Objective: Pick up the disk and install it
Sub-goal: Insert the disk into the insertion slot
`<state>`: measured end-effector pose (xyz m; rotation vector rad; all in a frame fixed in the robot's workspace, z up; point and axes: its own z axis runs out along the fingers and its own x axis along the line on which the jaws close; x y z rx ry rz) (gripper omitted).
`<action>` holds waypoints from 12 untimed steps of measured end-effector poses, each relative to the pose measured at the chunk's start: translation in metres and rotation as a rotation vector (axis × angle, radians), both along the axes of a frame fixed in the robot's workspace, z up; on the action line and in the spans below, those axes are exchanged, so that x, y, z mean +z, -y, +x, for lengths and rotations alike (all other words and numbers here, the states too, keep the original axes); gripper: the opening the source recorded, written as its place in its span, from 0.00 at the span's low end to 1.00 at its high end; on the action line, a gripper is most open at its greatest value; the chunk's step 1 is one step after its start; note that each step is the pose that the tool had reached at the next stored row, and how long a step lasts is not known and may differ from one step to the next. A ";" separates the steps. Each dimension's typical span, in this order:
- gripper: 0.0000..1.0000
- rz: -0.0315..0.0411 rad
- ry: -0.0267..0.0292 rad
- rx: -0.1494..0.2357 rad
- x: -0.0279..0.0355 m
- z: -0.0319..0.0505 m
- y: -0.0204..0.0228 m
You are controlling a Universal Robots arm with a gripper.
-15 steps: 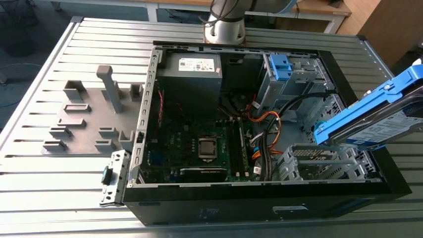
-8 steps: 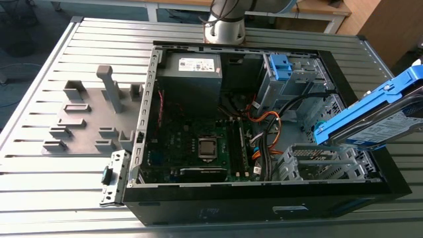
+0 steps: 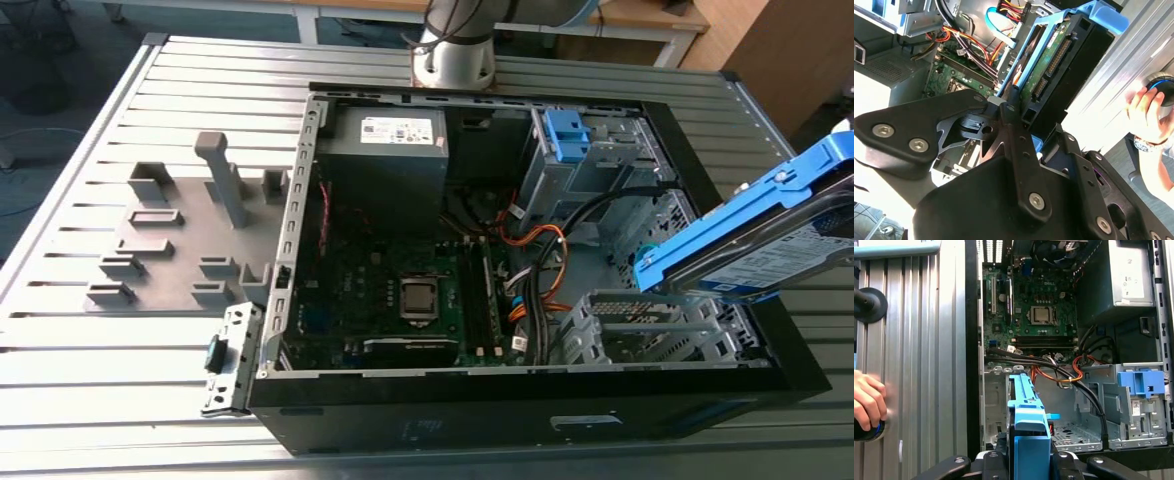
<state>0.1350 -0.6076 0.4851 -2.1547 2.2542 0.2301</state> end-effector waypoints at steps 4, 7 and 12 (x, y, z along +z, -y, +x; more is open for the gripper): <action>0.36 0.0002 0.0000 0.000 -0.0034 0.0000 0.0000; 0.36 0.0002 0.0000 0.000 -0.0082 0.0000 0.0000; 0.36 0.0002 0.0000 0.000 -0.0162 0.0000 0.0000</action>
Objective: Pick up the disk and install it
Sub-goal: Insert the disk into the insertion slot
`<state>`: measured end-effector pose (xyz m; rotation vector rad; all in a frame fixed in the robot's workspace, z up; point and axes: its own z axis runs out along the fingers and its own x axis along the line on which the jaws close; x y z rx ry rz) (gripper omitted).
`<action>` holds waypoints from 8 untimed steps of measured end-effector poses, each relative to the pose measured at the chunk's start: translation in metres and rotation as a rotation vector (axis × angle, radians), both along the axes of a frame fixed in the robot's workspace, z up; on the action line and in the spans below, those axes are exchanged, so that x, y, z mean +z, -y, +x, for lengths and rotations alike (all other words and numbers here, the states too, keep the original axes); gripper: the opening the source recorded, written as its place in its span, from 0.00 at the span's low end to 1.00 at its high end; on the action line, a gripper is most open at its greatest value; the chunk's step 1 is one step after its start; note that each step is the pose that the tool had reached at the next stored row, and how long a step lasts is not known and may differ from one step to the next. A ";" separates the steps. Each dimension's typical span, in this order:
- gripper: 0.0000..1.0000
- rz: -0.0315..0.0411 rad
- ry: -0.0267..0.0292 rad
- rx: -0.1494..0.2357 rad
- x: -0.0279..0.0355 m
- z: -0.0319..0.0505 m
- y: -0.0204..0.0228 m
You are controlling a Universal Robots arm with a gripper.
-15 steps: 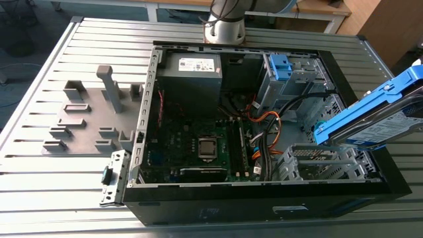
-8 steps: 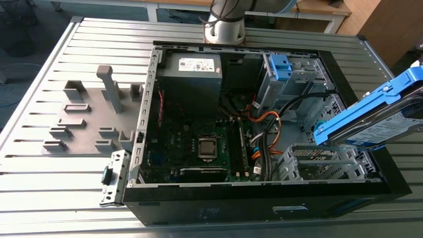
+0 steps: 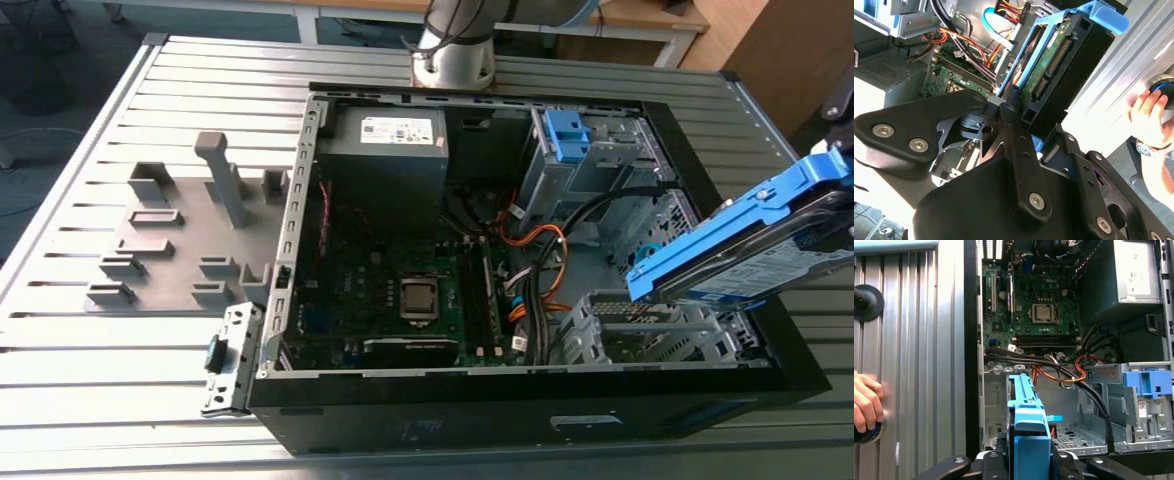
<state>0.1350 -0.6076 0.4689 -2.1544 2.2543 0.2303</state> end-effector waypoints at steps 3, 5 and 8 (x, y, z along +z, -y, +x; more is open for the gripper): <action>0.36 -0.0001 0.0000 0.000 -0.0033 0.0000 0.0000; 0.36 0.0000 0.0000 0.000 -0.0055 0.0000 0.0000; 0.36 -0.0002 0.0000 0.000 -0.0093 0.0000 -0.0002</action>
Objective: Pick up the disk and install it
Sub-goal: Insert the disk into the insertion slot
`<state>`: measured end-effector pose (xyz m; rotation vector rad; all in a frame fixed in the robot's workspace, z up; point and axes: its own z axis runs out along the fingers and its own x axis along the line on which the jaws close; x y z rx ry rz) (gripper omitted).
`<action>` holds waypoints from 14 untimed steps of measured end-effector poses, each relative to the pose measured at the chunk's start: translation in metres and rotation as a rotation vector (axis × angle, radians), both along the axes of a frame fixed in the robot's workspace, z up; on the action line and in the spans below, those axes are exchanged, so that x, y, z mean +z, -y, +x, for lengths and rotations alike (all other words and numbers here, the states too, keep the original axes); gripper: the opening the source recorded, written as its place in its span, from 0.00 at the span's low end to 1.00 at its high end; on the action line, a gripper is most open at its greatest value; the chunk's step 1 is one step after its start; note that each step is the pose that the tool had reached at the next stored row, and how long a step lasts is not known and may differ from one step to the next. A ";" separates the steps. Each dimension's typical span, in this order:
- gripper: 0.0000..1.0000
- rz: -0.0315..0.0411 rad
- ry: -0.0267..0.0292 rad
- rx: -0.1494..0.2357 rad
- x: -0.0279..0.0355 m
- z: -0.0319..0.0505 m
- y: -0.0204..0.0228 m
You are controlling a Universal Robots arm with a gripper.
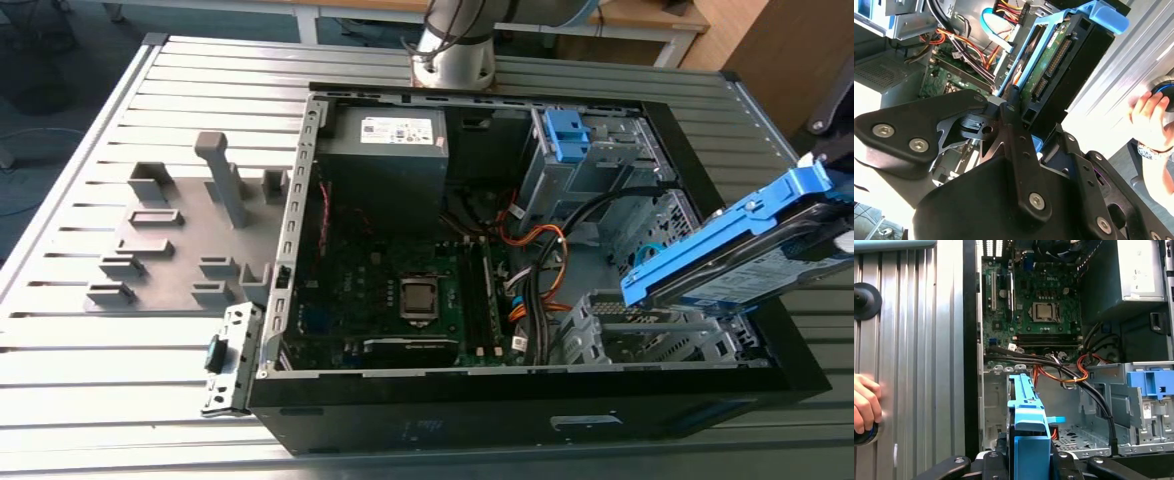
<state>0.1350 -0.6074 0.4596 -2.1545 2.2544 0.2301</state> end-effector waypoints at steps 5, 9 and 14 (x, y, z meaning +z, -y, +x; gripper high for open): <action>0.36 0.0000 0.0000 0.000 -0.0061 -0.0006 -0.0026; 0.36 -0.0002 0.0000 0.000 -0.0099 -0.0041 -0.0041; 0.36 -0.0025 0.0000 0.000 -0.0141 -0.0044 -0.0070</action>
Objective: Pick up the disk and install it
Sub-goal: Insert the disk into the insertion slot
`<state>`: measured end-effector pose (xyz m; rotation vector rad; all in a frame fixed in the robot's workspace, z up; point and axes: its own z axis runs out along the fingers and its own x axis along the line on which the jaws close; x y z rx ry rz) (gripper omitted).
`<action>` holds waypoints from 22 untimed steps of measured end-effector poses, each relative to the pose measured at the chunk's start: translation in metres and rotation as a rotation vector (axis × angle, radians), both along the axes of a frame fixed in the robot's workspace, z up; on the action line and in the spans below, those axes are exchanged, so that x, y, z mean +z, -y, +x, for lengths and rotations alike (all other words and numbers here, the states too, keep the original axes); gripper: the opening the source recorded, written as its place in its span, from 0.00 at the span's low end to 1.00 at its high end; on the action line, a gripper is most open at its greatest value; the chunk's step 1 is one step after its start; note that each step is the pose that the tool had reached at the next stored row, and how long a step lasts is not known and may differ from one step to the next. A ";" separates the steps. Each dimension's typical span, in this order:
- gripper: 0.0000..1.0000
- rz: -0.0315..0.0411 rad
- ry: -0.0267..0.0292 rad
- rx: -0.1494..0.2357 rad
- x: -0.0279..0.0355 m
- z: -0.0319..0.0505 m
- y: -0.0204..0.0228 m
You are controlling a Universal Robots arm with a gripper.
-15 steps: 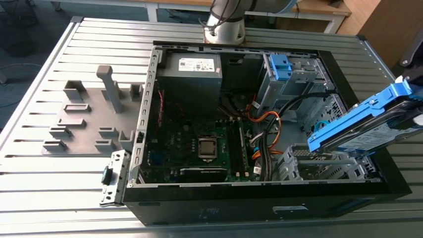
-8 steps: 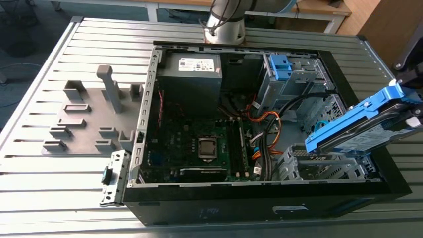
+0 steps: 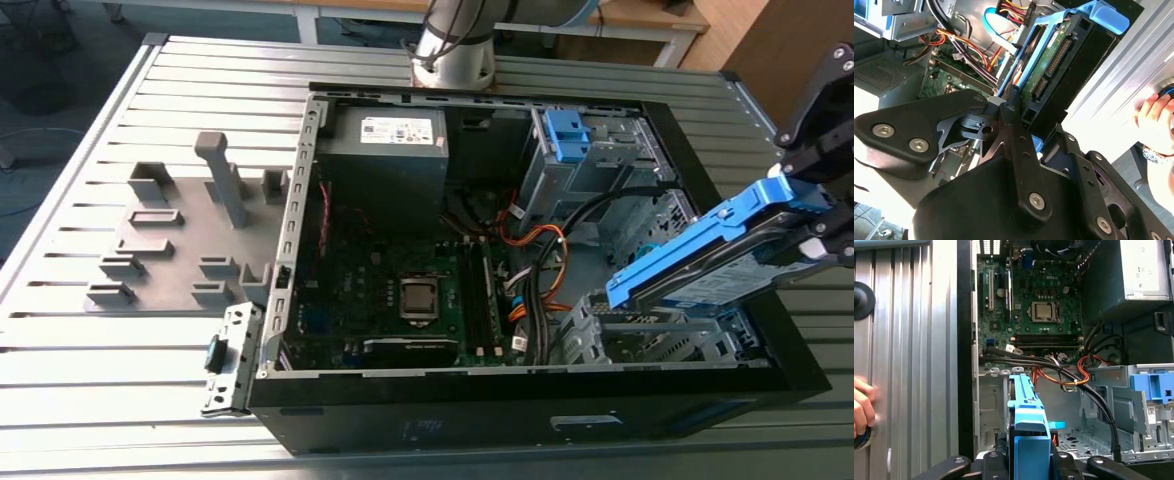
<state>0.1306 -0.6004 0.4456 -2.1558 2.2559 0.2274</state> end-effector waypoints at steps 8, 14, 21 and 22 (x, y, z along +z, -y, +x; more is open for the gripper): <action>0.36 -0.0125 0.0000 0.000 -0.0062 0.0014 -0.0020; 0.36 -0.0225 0.0000 0.000 -0.0140 0.0015 -0.0023; 0.36 -0.0279 0.0000 0.000 -0.0234 0.0015 -0.0023; 0.36 -0.0281 0.0000 0.000 -0.0250 0.0015 -0.0023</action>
